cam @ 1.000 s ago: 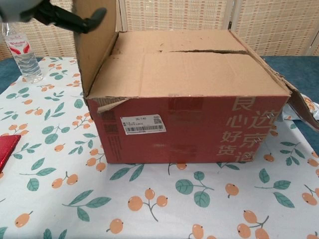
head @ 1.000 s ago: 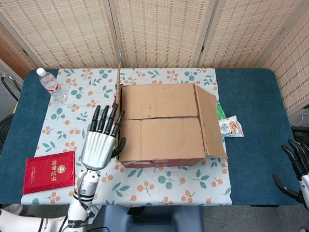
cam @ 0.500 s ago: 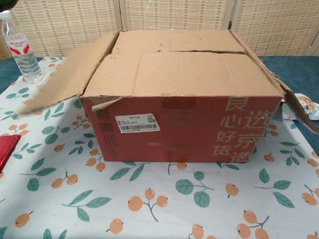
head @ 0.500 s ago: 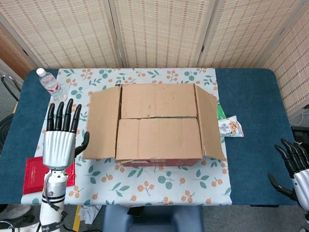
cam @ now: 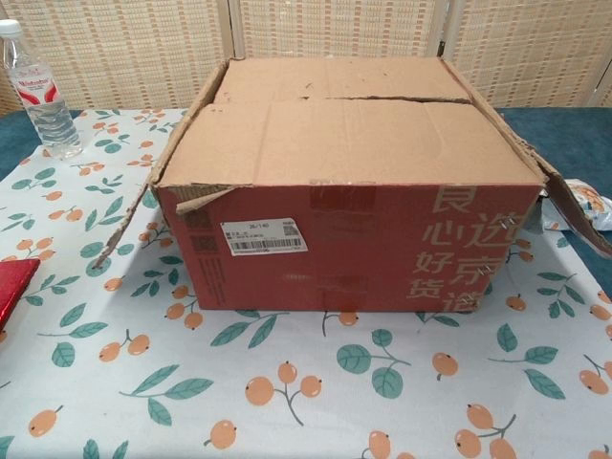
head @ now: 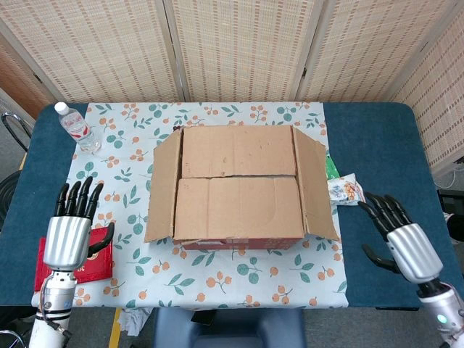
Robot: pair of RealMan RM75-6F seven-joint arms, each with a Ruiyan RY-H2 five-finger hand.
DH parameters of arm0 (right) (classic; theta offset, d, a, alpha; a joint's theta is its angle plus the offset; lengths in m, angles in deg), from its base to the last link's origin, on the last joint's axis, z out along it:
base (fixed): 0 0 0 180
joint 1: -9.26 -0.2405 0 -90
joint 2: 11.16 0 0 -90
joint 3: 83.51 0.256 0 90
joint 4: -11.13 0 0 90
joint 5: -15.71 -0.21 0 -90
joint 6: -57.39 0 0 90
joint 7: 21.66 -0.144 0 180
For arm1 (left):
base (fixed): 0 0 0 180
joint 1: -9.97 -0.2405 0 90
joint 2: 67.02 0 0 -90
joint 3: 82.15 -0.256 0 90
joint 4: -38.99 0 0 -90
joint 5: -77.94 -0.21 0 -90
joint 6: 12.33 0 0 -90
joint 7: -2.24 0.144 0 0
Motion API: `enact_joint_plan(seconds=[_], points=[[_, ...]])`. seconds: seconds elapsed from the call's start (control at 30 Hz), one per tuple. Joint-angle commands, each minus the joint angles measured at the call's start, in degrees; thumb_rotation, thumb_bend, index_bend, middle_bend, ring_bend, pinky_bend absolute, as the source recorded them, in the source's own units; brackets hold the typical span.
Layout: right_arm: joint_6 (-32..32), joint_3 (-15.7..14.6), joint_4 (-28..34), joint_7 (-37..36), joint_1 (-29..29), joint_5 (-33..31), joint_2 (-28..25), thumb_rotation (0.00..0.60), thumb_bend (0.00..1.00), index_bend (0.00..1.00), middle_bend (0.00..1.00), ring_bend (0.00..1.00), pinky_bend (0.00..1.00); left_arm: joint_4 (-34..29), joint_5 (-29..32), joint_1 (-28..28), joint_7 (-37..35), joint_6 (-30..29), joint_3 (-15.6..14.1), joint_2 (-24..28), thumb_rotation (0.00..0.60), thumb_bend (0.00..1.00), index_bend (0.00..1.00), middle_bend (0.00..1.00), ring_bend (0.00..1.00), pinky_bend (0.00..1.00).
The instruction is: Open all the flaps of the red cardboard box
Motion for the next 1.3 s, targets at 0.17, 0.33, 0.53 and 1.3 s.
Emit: enact_joint_plan(seconds=[0.17, 0.33, 0.53, 1.3], points=[[19.0, 8.4, 8.4, 10.4, -13.9, -13.9, -1.6, 0.600, 0.42, 0.00, 0.00, 0.00, 0.00, 6.4, -2.0, -3.2, -9.9, -0.2, -0.7, 2.2, 0.365, 0.46, 0.00, 0.00, 0.00, 0.00], [26.4, 11.3, 6.7, 17.3, -20.5, -23.1, 2.2, 0.600, 0.42, 0.00, 0.00, 0.00, 0.00, 9.7, -3.1, -4.8, -14.3, 0.2, -1.2, 2.9, 0.363, 0.46, 0.00, 0.00, 0.00, 0.00], [30.7, 13.2, 3.6, 22.2, -26.4, -30.3, 6.5, 0.600, 0.42, 0.00, 0.00, 0.00, 0.00, 13.9, -4.4, -6.8, -18.1, -1.1, -0.8, 1.9, 0.363, 0.46, 0.00, 0.00, 0.00, 0.00], [36.2, 12.2, -10.2, 32.9, -40.1, -43.4, 18.8, 0.600, 0.42, 0.00, 0.00, 0.00, 0.00, 22.7, -4.0, -9.2, -28.5, 1.5, 2.2, 1.2, 0.370, 0.46, 0.00, 0.00, 0.00, 0.00]])
